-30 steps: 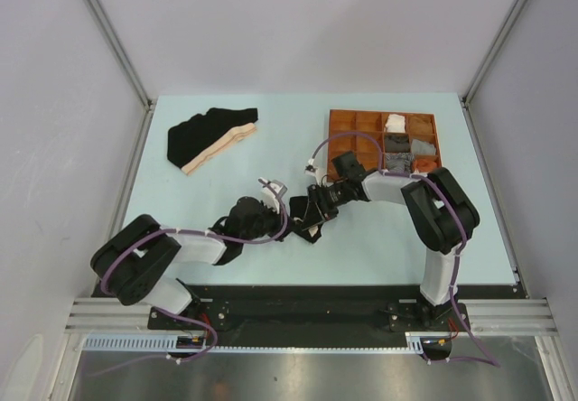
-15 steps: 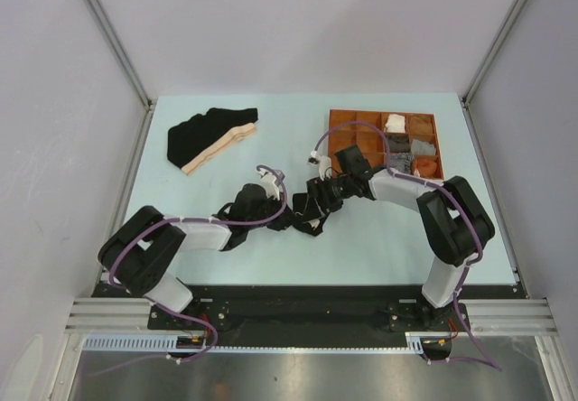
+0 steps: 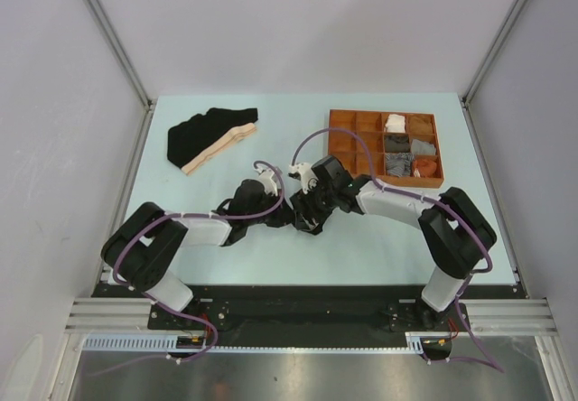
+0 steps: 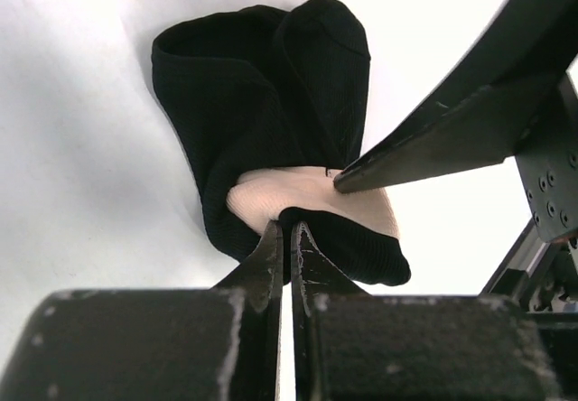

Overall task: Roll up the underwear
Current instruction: Roll the underwear to the center of the board.

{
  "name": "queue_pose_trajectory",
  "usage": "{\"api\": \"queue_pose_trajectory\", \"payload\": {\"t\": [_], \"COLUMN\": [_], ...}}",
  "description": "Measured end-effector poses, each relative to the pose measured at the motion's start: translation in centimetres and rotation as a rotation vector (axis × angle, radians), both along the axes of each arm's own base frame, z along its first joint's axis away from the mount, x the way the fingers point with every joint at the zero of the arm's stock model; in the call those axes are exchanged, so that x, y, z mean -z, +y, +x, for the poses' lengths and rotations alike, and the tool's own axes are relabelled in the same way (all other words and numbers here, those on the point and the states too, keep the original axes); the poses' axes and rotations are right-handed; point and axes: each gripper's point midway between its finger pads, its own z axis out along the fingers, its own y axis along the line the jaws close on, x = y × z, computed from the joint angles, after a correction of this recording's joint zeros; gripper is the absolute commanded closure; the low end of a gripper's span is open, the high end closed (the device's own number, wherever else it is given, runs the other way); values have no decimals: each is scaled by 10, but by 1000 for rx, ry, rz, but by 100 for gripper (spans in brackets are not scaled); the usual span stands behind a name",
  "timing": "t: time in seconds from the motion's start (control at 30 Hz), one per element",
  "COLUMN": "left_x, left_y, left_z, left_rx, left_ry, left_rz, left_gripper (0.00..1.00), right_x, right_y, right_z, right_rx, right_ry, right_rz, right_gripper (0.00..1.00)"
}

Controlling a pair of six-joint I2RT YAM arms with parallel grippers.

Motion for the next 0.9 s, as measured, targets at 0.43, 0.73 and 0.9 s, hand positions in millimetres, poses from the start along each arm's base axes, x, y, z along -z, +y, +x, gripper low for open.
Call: {"api": "queue_pose_trajectory", "payload": {"t": [0.43,0.73,0.9], "left_x": [-2,-32,-61], "left_y": [3,16,25], "left_z": [2,7,4], "left_rx": [-22,-65,-76], "left_ry": [46,17,-71], "left_rz": [-31,-66,-86], "left_gripper": [90,25,24], "right_x": [15,16,12], "right_y": [-4,-3,-6], "right_z": [0,-1,0], "right_rx": [44,139,205], "right_ry": [-109,13,131], "right_rz": [-115,-15,74], "right_gripper": [100,100,100]}}
